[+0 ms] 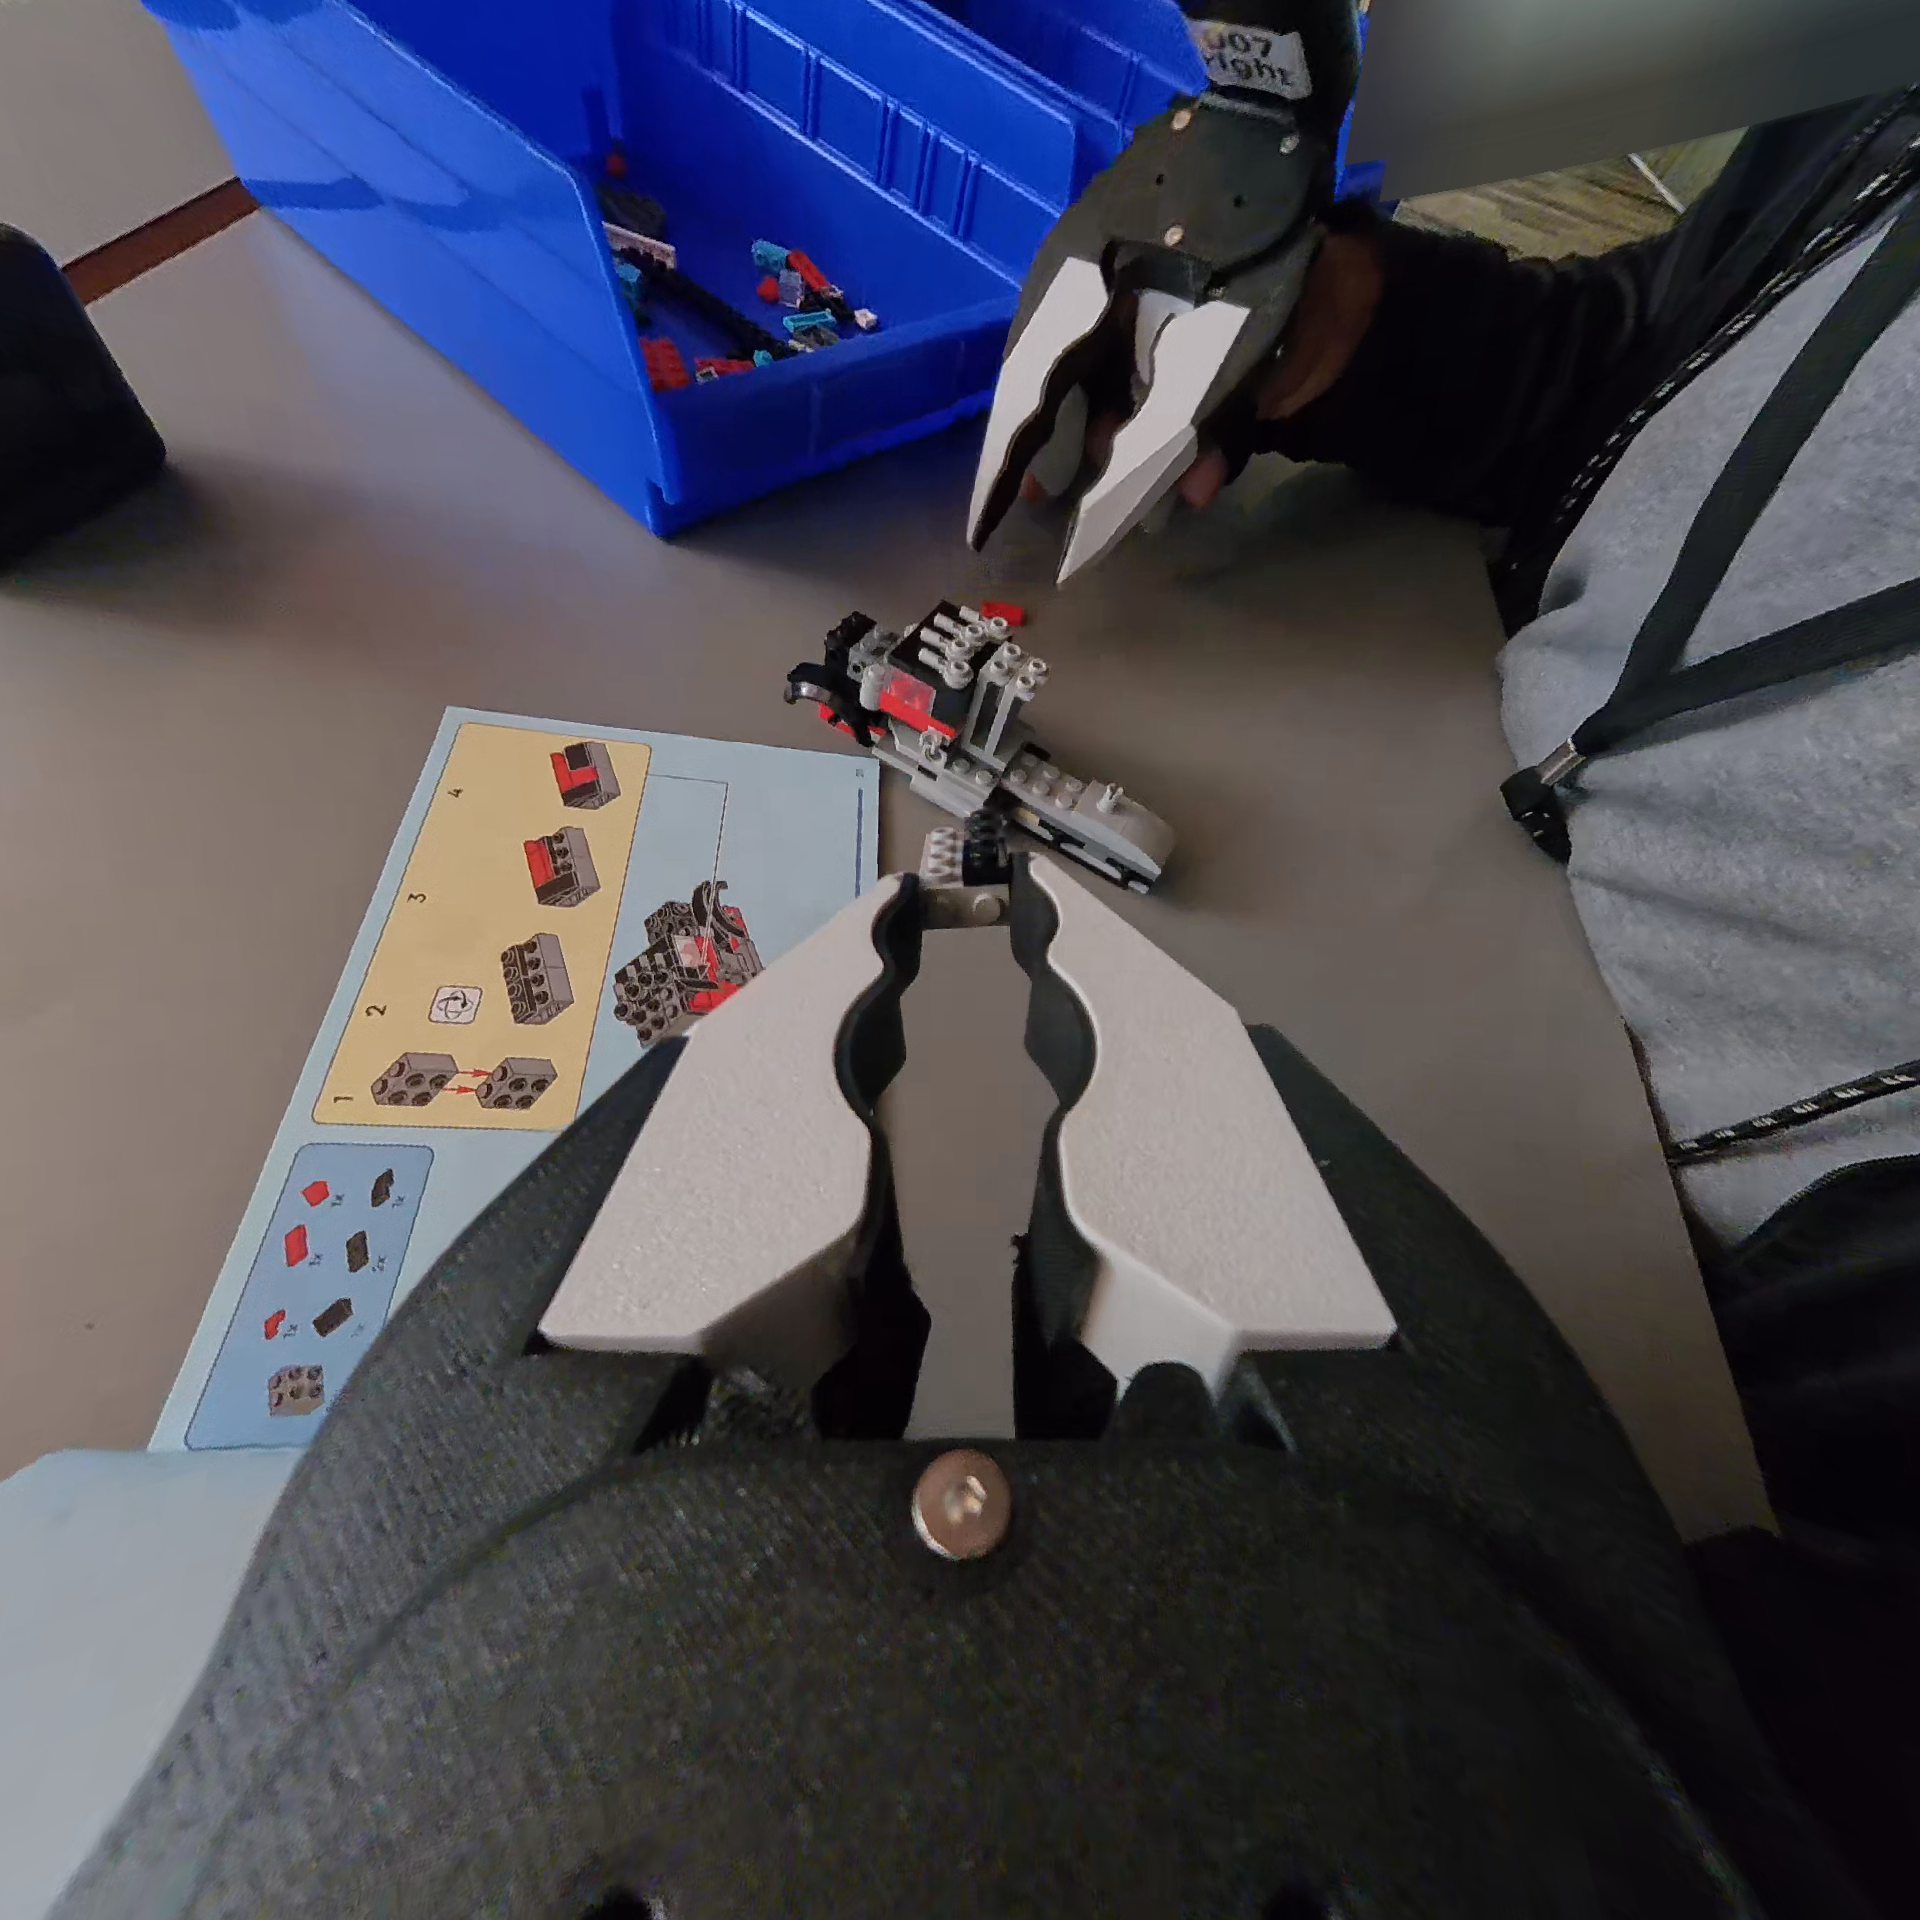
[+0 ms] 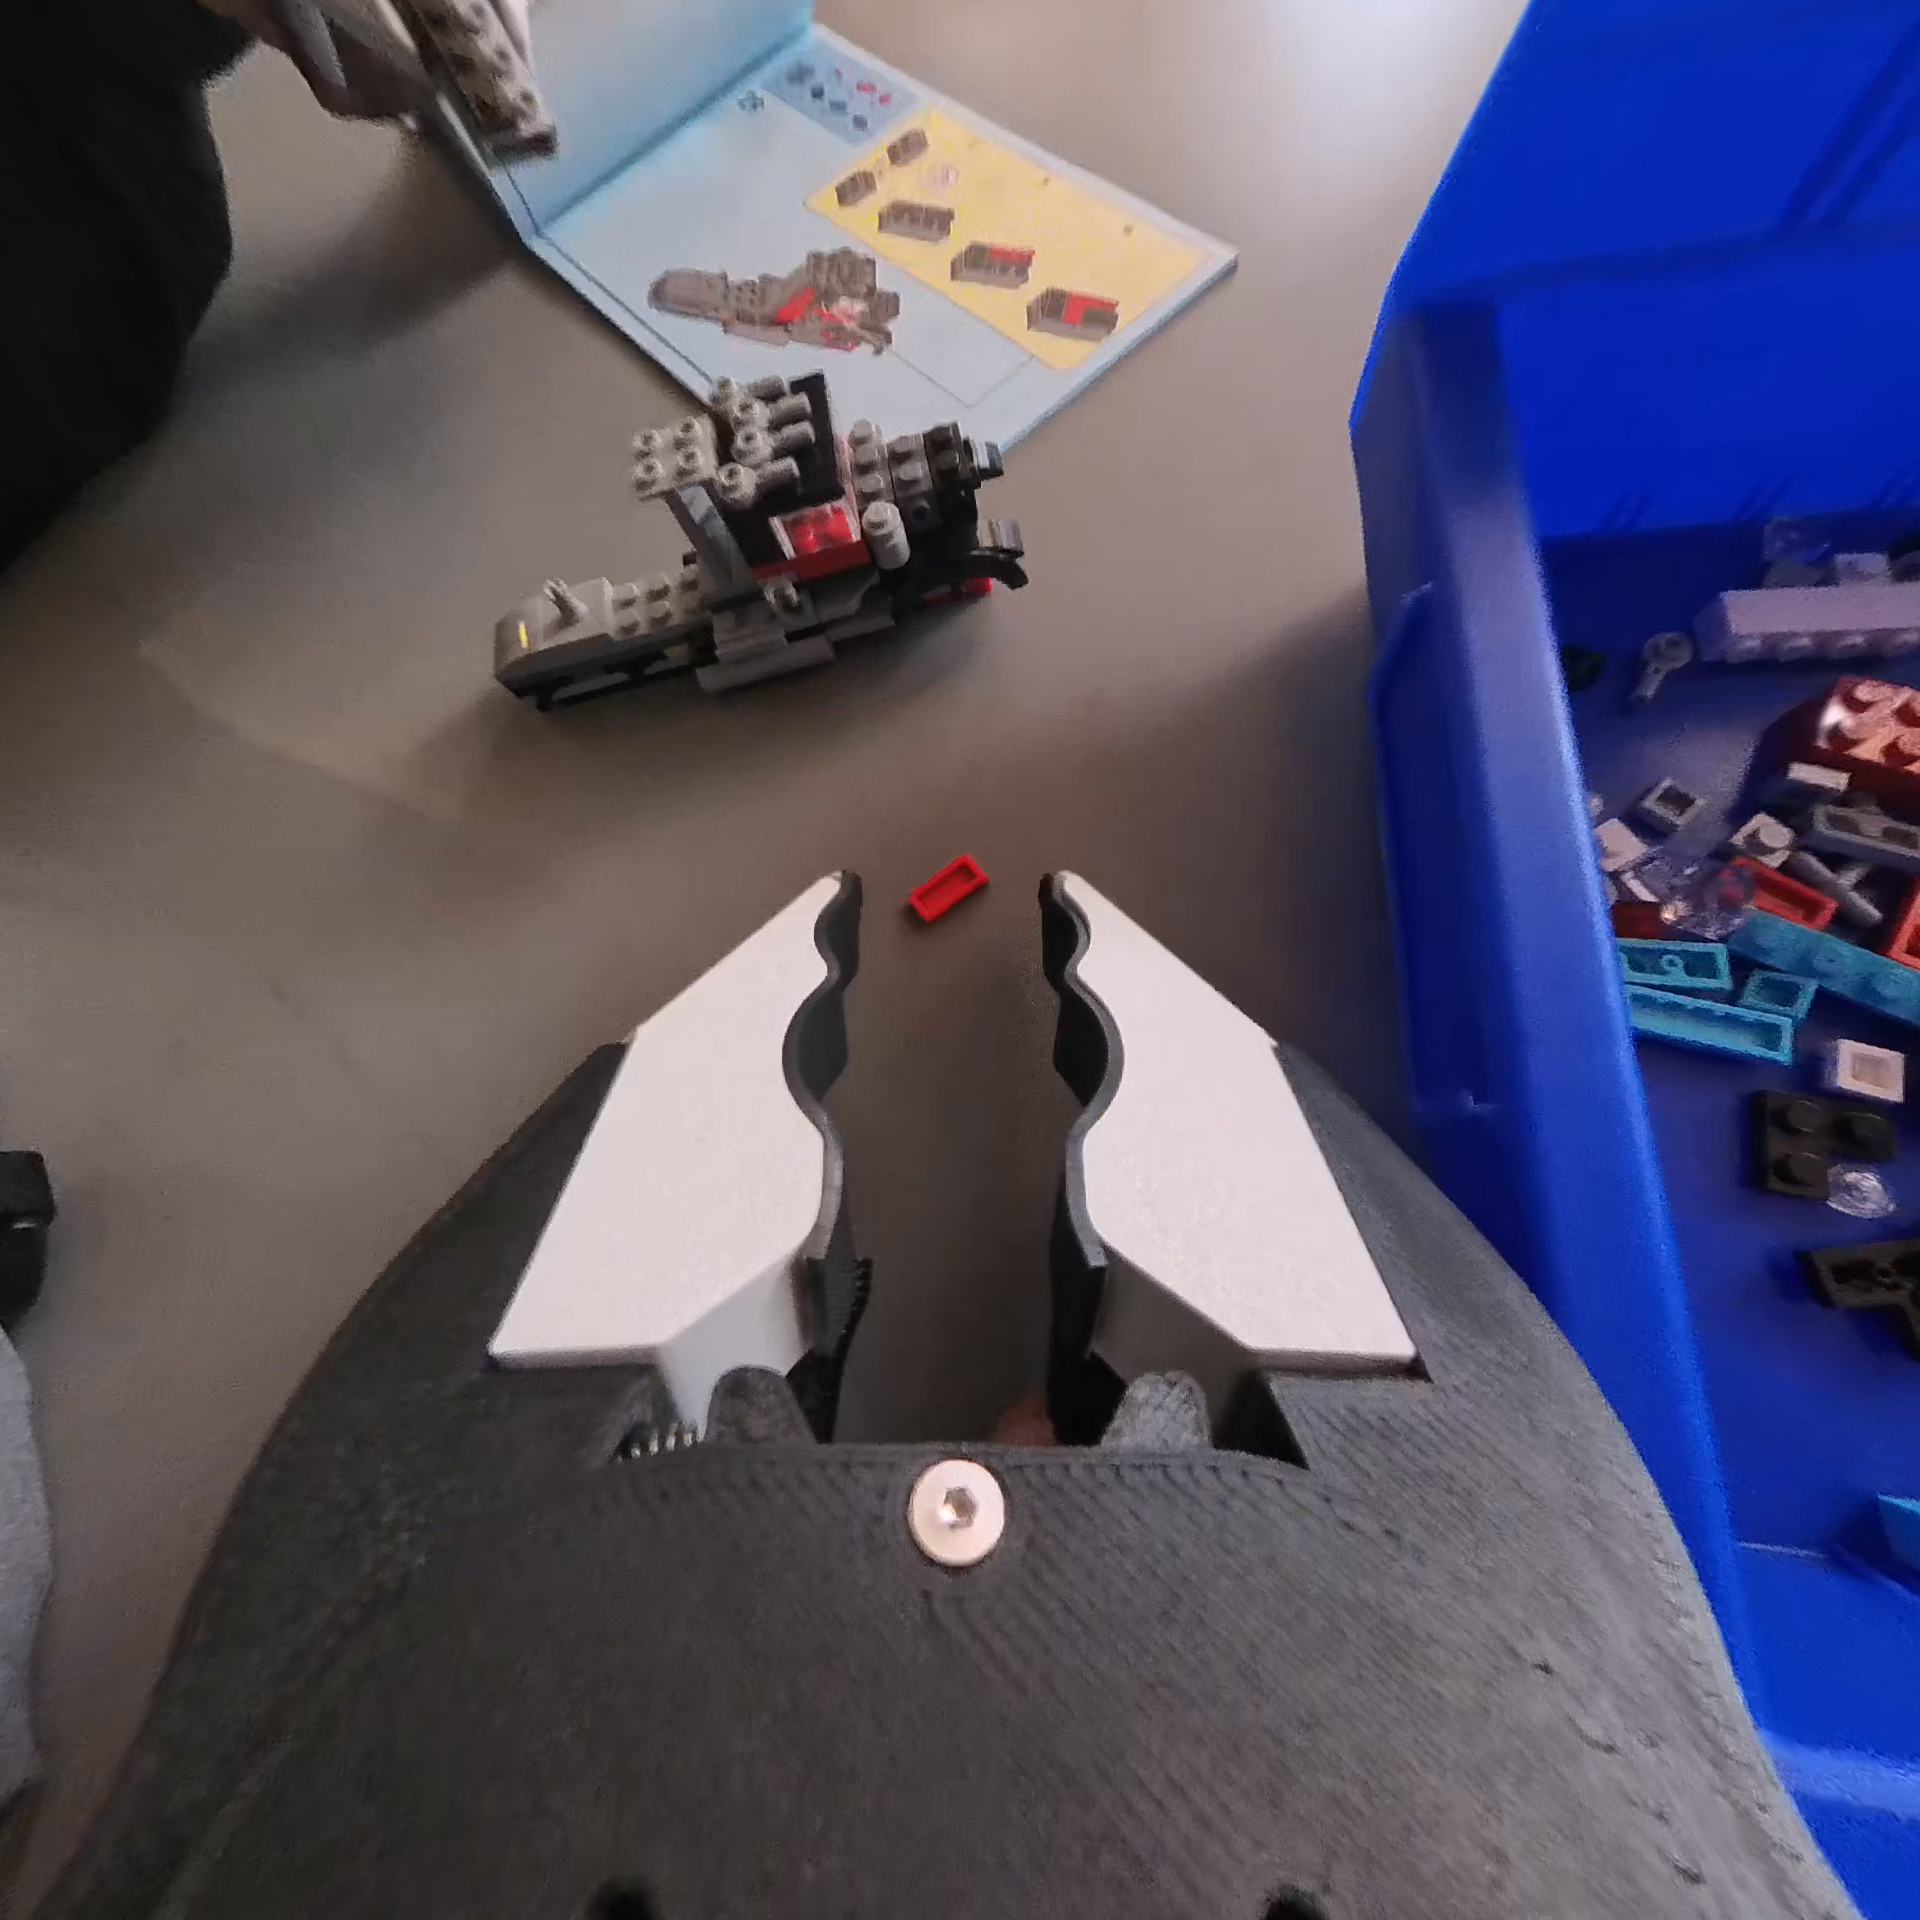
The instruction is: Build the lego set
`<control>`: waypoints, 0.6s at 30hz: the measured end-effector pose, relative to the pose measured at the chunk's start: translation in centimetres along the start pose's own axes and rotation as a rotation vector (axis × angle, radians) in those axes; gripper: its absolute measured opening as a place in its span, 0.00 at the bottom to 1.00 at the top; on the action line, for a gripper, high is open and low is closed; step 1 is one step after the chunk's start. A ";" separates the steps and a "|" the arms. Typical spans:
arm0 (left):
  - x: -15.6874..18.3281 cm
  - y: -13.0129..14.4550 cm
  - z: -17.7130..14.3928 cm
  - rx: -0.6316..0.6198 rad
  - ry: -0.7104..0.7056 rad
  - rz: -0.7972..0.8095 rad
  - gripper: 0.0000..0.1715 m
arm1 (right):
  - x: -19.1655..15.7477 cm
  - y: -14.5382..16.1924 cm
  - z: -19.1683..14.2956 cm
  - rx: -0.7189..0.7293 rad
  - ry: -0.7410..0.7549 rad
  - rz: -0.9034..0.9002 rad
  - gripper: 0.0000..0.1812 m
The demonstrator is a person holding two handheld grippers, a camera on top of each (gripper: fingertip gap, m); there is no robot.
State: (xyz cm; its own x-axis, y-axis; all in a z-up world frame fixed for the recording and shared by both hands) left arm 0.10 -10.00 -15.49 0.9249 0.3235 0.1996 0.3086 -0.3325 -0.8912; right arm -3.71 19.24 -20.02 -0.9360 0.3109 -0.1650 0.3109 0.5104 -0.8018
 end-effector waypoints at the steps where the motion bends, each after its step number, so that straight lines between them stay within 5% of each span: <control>1: 0.0 -0.1 0.1 0.008 0.003 0.003 0.10 | -0.1 -0.1 -0.4 0.030 -0.001 0.001 0.20; 6: 0.3 -0.8 0.2 0.047 0.004 0.018 0.10 | -0.6 -0.9 -3.5 0.099 -0.040 -0.011 0.19; 11: 0.1 -0.7 0.1 0.052 0.000 0.016 0.10 | 0.7 -5.0 -10.0 0.104 -0.059 -0.123 0.19; 18: 0.2 -0.9 -0.1 0.054 -0.011 0.024 0.10 | 14.2 -8.2 -14.9 -0.259 0.339 -0.280 0.19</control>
State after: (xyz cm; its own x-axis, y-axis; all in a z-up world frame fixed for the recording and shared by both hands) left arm 0.02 -9.71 -14.65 0.9294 0.3258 0.1733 0.2734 -0.2924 -0.9164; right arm -17.05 31.38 -7.19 -0.8964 0.3547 0.2657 0.1268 0.7797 -0.6131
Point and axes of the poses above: each gripper's, where its closed fingertips meet, z out along the fingers, y out of its underside, x = y × z across the jaws, the point moved 7 cm from there along -z, back along the fingers, and after that the axes turned 2 degrees about x, right-handed, at the moved point
